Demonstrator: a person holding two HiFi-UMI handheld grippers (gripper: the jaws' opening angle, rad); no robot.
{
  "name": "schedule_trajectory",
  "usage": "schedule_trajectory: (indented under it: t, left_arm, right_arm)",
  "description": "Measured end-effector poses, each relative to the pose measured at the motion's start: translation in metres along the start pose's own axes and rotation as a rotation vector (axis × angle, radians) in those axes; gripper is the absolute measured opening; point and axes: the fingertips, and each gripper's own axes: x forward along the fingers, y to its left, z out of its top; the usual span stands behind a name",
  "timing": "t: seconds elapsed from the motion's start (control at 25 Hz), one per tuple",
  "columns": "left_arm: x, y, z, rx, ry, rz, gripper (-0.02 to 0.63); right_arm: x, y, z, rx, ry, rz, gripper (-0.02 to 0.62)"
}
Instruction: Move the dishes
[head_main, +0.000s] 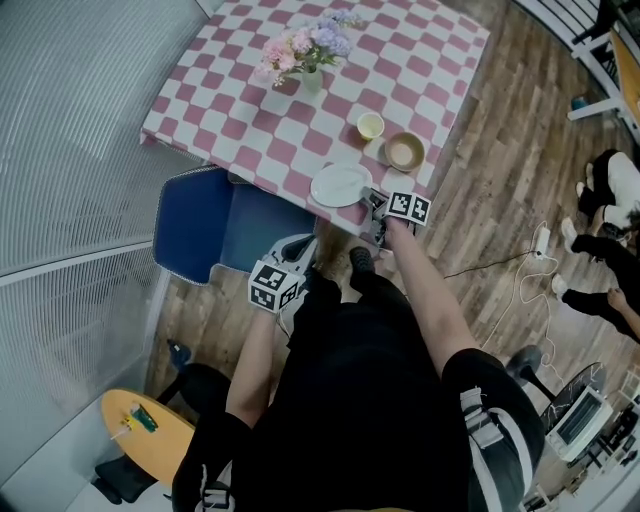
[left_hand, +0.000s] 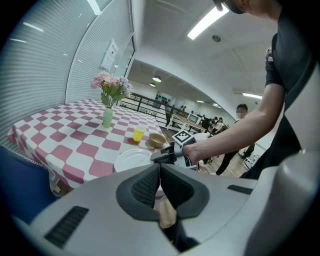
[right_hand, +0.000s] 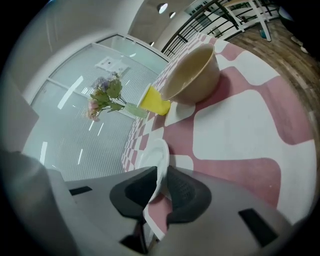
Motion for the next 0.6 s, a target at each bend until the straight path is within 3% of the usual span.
schedule_trajectory:
  t: [0.2,0.36,0.56,0.6]
  left_arm:
    - [0.01,-0.009,0.004,0.0,-0.005,0.008,0.023]
    - [0.02,-0.018,0.01,0.005,-0.01,0.015,0.023]
    - [0.033,-0.032,0.02,0.009,-0.024,0.026,0.023]
    - [0.035,-0.034,0.02,0.009,-0.026,0.028,0.023]
  right_arm:
    - [-0.004,0.005,-0.001,-0.041,0.055,0.045,0.161]
    - [-0.018,-0.006,0.005,-0.117,0.085,0.017,0.167]
    - [-0.047,-0.019,0.008,-0.263,0.161,0.059,0.019]
    - [-0.054,-0.022,0.007,-0.29,0.175,0.07,0.017]
